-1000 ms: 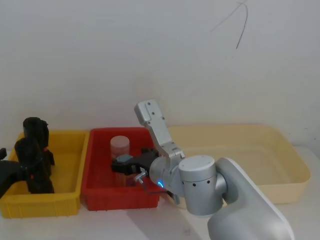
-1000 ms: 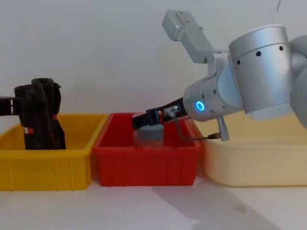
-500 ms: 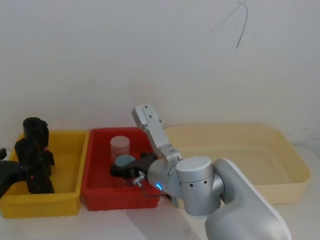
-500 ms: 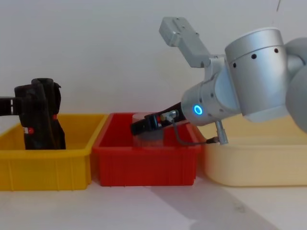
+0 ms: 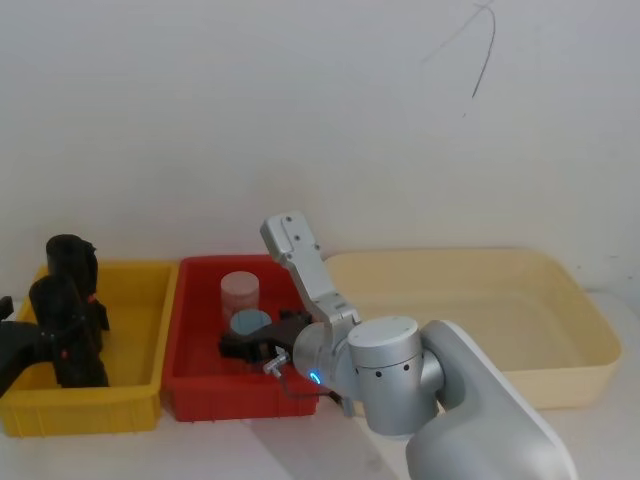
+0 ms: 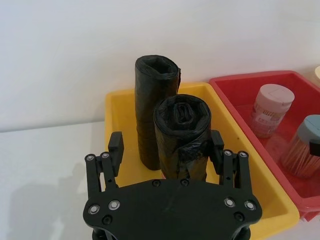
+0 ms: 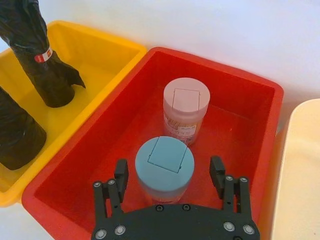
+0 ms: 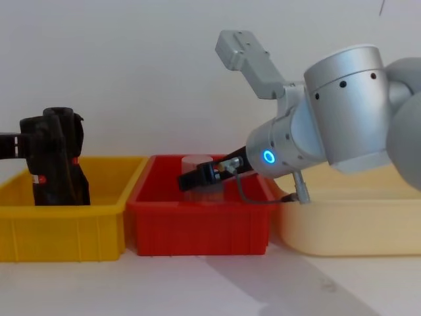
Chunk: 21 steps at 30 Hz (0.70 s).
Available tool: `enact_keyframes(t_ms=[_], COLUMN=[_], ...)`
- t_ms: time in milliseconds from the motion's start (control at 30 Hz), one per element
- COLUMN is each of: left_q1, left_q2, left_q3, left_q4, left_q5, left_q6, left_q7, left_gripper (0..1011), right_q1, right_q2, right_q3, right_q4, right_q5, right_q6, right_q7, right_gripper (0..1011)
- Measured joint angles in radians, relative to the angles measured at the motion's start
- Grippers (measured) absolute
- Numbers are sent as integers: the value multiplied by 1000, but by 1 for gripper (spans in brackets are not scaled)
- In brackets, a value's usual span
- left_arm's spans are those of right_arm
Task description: Pick up the garbage bag with the one hand and transfer it to the other hand.
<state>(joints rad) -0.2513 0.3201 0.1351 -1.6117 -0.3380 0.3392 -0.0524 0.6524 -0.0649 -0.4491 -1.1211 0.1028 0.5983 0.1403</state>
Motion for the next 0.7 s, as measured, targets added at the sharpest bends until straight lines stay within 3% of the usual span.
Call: enact_keyframes(t_ms=[167, 467, 700], left_q1=[0, 0, 0], left_q2=[0, 0, 0], left_q3=[0, 0, 0], left_q4=[0, 0, 0], left_q5=[0, 0, 0], left_q6=[0, 0, 0], left_q7=[0, 0, 0], left_gripper=[1001, 1001, 1001], right_q1=[0, 1, 1], right_q2=[-1, -3, -3], right_q3=[0, 0, 0], right_q4=[4, 7, 8], right_q5=[-2, -4, -5], right_q6=[-2, -3, -4], right_q7=[0, -1, -1], right_gripper=[938, 685, 661])
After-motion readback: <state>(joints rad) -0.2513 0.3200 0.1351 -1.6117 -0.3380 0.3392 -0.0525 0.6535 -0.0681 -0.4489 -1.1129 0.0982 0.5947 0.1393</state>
